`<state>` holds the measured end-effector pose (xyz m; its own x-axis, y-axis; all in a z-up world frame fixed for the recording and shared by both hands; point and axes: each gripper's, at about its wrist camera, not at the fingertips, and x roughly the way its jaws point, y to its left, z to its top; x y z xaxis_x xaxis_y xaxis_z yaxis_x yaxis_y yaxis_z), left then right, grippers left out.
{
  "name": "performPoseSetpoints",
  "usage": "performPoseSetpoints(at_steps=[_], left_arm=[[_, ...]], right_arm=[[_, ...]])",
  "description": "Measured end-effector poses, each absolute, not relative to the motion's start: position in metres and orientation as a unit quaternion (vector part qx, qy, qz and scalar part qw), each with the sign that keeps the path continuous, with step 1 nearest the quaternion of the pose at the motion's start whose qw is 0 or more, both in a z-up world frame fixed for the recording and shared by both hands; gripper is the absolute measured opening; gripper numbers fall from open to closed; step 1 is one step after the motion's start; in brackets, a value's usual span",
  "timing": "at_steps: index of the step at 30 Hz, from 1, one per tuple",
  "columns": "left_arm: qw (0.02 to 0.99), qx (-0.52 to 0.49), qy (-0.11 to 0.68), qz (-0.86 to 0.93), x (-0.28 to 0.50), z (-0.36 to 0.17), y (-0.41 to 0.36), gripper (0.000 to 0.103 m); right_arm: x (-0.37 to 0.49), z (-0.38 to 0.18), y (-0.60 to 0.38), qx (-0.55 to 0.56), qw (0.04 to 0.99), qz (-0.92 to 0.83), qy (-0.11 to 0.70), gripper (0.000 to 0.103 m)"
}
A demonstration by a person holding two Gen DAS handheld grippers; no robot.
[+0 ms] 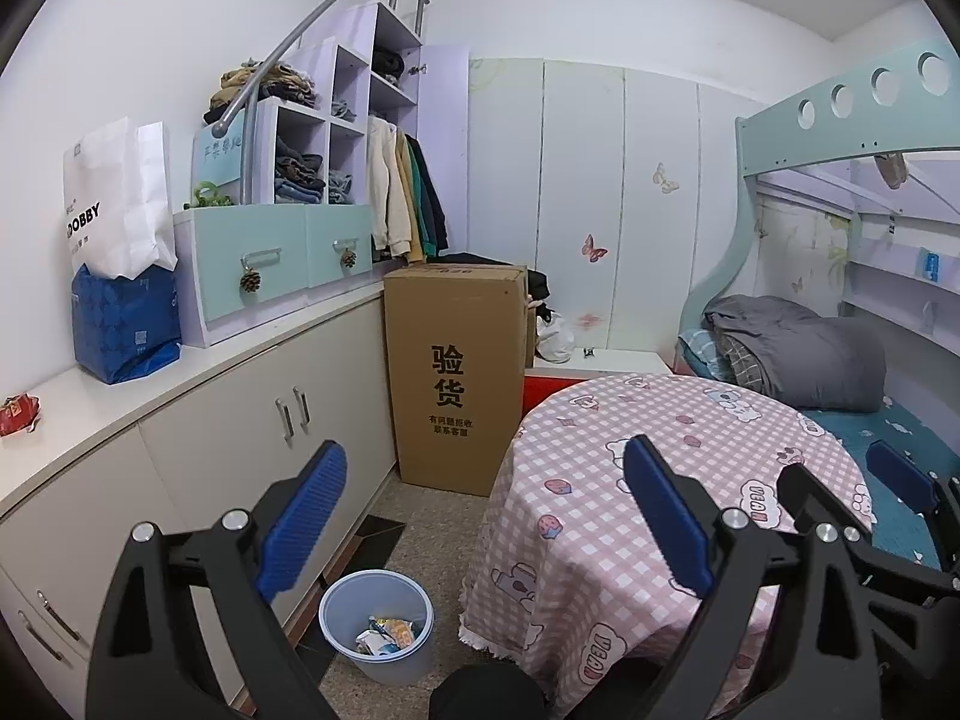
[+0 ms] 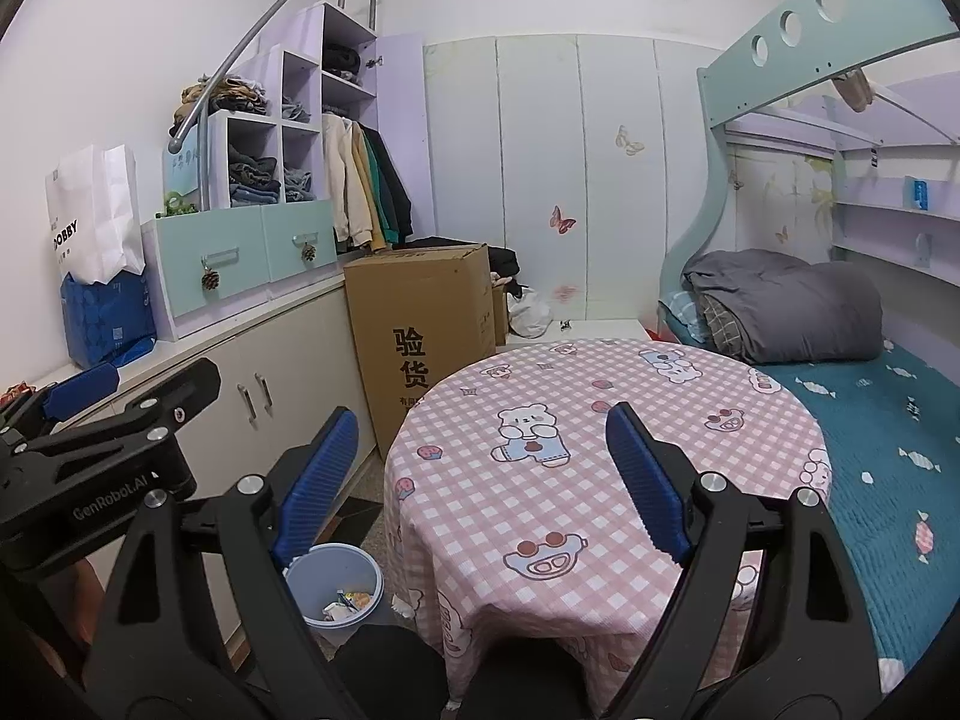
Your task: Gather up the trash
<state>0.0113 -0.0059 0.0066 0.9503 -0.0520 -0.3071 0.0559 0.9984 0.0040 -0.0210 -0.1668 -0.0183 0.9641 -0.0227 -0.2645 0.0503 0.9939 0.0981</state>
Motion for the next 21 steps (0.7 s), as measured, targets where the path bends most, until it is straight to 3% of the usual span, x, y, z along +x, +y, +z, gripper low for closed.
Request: performPoseSetpoints(at_steps=[21], left_arm=[[0.987, 0.006, 0.155, -0.032, 0.0084, 0.0057, -0.0074, 0.092]], right_arm=[[-0.0283, -0.0182, -0.1693, 0.054, 0.990, -0.020, 0.132, 0.084]])
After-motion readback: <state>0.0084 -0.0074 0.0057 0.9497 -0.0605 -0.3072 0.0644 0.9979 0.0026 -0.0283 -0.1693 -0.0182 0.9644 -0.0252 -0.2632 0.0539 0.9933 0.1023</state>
